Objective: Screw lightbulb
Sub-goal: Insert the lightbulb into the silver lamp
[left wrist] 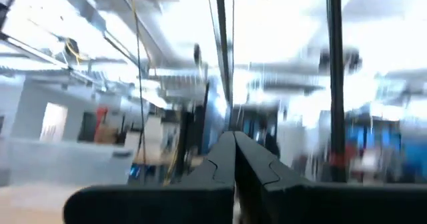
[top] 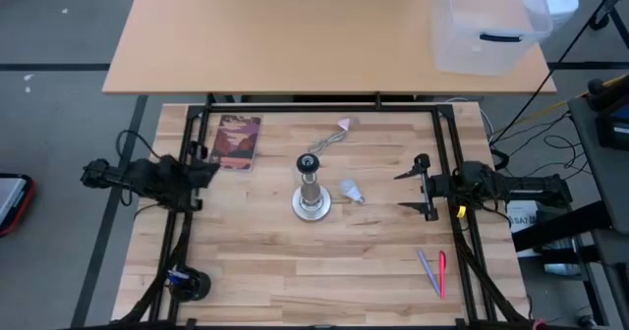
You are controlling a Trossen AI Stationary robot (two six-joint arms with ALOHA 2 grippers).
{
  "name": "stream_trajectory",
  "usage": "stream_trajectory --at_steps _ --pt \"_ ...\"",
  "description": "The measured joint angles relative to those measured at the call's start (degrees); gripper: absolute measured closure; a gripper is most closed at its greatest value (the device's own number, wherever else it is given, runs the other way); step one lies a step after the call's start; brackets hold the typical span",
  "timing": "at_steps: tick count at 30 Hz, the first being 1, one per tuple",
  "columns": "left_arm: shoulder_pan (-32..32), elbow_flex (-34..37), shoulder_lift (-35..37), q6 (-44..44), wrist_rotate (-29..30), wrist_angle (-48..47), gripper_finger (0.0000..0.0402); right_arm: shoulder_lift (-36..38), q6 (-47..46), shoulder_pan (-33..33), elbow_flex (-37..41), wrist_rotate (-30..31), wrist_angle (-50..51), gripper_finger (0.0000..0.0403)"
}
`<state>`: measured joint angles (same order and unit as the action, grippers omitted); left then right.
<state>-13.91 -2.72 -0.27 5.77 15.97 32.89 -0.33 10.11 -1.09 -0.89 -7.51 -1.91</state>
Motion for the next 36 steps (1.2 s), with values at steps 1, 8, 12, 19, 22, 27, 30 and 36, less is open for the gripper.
stream_trajectory --at_steps 1,8,12,19,22,27,30,36 --pt "0.0 0.0 0.0 -1.14 0.0 1.72 0.0401 -0.01 0.0 -0.01 -0.01 0.0 0.0 0.0069" --pt "0.09 0.0 -1.87 -4.06 5.79 2.74 0.0401 -0.01 -0.02 -0.01 0.0 0.0 0.0 0.0069" --pt "1.48 0.0 -5.07 -8.22 13.82 4.41 0.0401 -0.01 -0.01 0.0 -0.01 -0.01 0.0 0.0069" --pt "6.61 0.0 -14.58 -10.15 17.05 10.84 0.0401 -0.01 0.0 0.0 0.0 0.0 0.0 0.0069" --pt "8.97 -0.41 -19.97 -9.92 14.73 15.27 0.0401 -0.01 0.0 -0.01 -0.02 0.0 0.0 0.0069" --pt "11.67 -8.24 -31.89 -9.82 5.37 14.24 0.0401 -0.01 -0.02 0.01 0.0 0.0 0.0 0.0069" --pt "12.18 -14.86 -40.33 -6.48 -2.98 9.65 0.0401 -0.01 0.0 -0.01 -0.01 0.0 0.0 0.0069" --pt "12.53 -27.04 -52.28 2.09 -6.88 -1.45 0.0394 -0.01 0.0 0.0 0.0 0.0 0.0 0.0069"
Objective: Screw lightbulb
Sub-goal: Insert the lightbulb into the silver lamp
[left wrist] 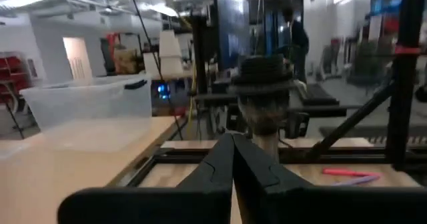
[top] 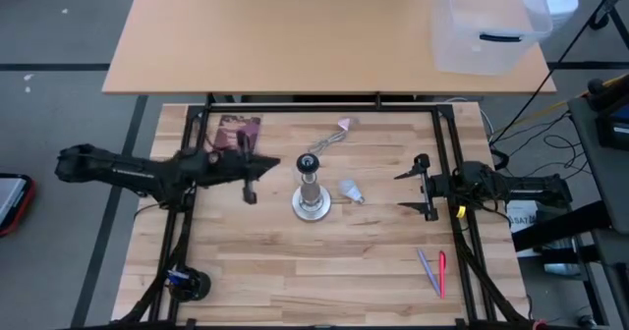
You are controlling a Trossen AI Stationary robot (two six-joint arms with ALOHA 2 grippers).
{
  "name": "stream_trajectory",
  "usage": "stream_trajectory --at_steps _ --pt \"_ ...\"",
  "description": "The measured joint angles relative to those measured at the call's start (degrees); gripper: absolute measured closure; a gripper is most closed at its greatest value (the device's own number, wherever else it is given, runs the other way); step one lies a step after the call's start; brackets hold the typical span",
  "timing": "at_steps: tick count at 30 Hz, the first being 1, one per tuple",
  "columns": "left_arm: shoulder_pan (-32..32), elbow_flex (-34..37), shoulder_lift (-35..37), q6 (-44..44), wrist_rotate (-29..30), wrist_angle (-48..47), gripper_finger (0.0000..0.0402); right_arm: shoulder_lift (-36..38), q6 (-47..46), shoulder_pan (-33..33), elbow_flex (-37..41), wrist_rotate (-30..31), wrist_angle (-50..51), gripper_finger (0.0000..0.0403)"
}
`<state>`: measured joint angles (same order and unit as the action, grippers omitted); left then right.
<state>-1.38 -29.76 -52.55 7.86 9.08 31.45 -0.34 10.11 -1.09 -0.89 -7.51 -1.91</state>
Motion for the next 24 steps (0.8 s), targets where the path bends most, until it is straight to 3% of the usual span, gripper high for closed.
stream_trajectory --at_steps 5,11,16,20,24 --pt "0.15 -5.92 -4.06 -2.64 -0.74 -10.59 0.0348 -0.02 -0.01 0.0 -0.01 0.0 0.0 0.0069" --pt "-1.15 -6.65 -8.5 -6.05 -4.1 -13.42 0.0275 -0.02 0.0 -0.01 0.0 0.0 0.0 0.0069" --pt "-4.03 -6.66 -14.25 -6.1 -3.52 -12.23 0.0195 -0.02 -0.02 -0.01 -0.02 0.0 0.0 0.0069" --pt "-4.92 -6.64 -18.74 -7.29 1.99 -9.96 0.0136 -0.02 0.0 0.01 -0.01 0.0 0.0 0.0069" --pt "-4.77 -6.64 -22.32 -7.38 2.29 -4.56 0.0103 -0.02 0.0 -0.01 -0.02 0.0 0.0 0.0069"
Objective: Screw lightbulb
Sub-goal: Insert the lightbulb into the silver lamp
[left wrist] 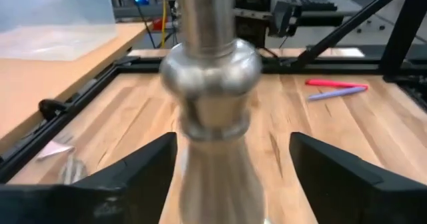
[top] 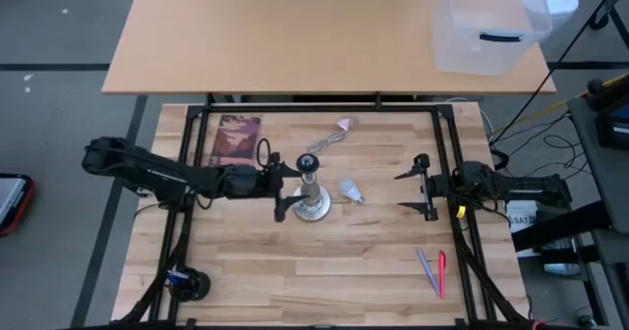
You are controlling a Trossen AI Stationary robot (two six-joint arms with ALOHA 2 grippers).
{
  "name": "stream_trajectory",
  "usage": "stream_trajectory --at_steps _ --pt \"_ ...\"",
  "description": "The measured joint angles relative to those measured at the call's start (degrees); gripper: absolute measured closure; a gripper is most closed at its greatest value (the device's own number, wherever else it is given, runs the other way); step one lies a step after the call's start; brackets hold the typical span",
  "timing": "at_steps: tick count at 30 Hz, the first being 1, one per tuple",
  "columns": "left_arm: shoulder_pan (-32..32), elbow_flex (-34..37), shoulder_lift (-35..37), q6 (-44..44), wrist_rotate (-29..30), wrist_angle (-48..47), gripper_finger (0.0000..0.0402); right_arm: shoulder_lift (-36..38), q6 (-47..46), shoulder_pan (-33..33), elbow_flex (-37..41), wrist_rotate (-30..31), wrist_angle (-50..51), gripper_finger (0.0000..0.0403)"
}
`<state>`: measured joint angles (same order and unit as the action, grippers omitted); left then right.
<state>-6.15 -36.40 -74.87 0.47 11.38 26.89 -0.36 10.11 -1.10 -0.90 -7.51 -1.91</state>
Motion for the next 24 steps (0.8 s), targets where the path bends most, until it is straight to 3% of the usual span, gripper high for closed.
stream_trajectory --at_steps 9,19,24 --pt "1.74 0.03 -6.49 -0.08 -0.02 8.71 0.0108 0.0 -0.02 0.02 0.0 0.0 0.0 0.0069" --pt "1.85 0.04 -12.09 0.01 -1.19 17.8 0.0244 0.0 0.0 0.01 0.02 0.0 0.0 0.0069" --pt "1.84 0.04 -12.08 -0.09 -1.5 17.82 0.0246 0.0 0.0 0.02 0.02 0.0 0.0 0.0069"
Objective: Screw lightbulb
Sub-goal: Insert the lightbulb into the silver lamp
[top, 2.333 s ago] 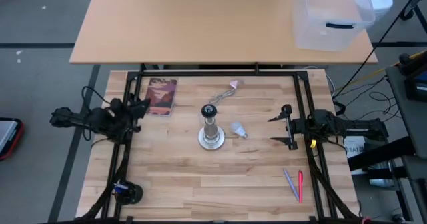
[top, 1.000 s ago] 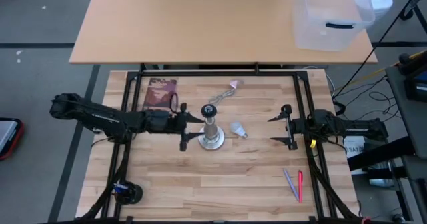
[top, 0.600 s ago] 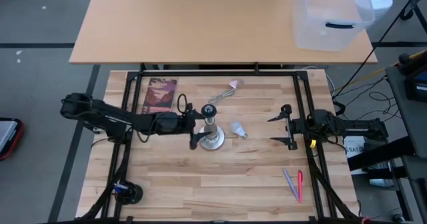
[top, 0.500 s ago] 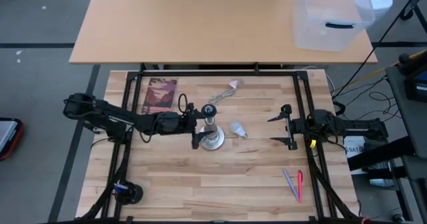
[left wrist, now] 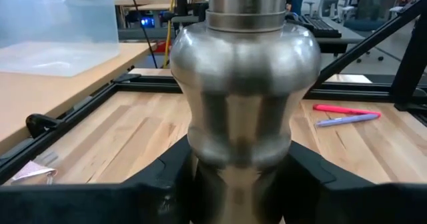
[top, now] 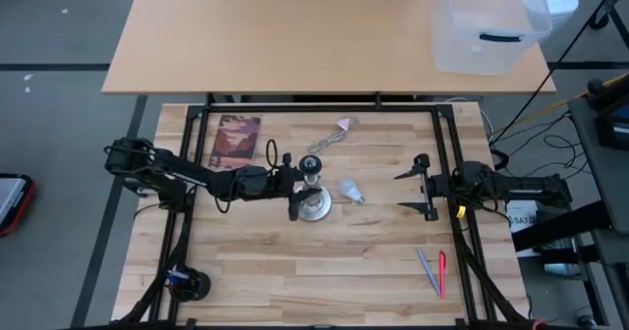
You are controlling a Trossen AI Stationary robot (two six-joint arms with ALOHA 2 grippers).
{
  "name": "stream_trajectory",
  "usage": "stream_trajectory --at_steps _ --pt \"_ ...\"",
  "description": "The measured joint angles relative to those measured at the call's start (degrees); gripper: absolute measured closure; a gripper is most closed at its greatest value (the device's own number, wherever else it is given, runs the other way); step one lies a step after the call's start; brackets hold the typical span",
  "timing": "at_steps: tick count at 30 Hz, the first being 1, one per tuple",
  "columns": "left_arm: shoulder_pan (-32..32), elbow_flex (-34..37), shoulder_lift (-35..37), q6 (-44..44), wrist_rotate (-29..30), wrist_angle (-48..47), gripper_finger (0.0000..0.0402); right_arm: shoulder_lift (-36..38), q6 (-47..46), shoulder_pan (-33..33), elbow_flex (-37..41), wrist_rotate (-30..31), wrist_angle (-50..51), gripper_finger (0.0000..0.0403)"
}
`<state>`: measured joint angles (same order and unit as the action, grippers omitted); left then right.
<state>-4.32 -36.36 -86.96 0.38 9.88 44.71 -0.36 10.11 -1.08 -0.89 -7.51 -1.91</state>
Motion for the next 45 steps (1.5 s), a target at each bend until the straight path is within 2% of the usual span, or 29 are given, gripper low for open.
stream_trajectory --at_steps 18,24,26,28,31,35,45 --pt "-0.31 -0.07 -0.02 2.7 -0.49 -0.28 0.0246 0.0 -0.02 0.0 0.06 -0.04 -0.5 0.0069" --pt "-0.27 -0.07 -0.02 2.69 -0.49 -0.37 0.0246 -0.15 -7.46 -0.03 0.14 0.25 -8.06 0.0069" --pt "-0.25 -0.07 -0.02 2.71 -0.49 -0.39 0.0246 -0.5 -12.73 -0.09 0.15 2.79 -16.06 0.0069" --pt "0.04 -0.07 -0.02 2.68 -0.52 -0.44 0.0246 -0.97 -20.49 -0.09 0.05 7.79 -25.02 0.0069" --pt "0.3 -0.07 -0.04 2.62 -0.65 -0.5 0.0246 -2.33 -24.68 -0.1 -1.73 13.09 -27.26 0.0069" --pt "0.81 -0.07 -0.05 2.59 -0.77 -0.57 0.0243 -8.7 -24.84 -0.09 -7.32 13.62 -18.45 0.0069" --pt "1.79 -0.04 -0.07 2.2 -0.6 -0.64 0.0246 -37.61 -25.36 -0.09 -25.09 13.29 -17.92 0.0069"
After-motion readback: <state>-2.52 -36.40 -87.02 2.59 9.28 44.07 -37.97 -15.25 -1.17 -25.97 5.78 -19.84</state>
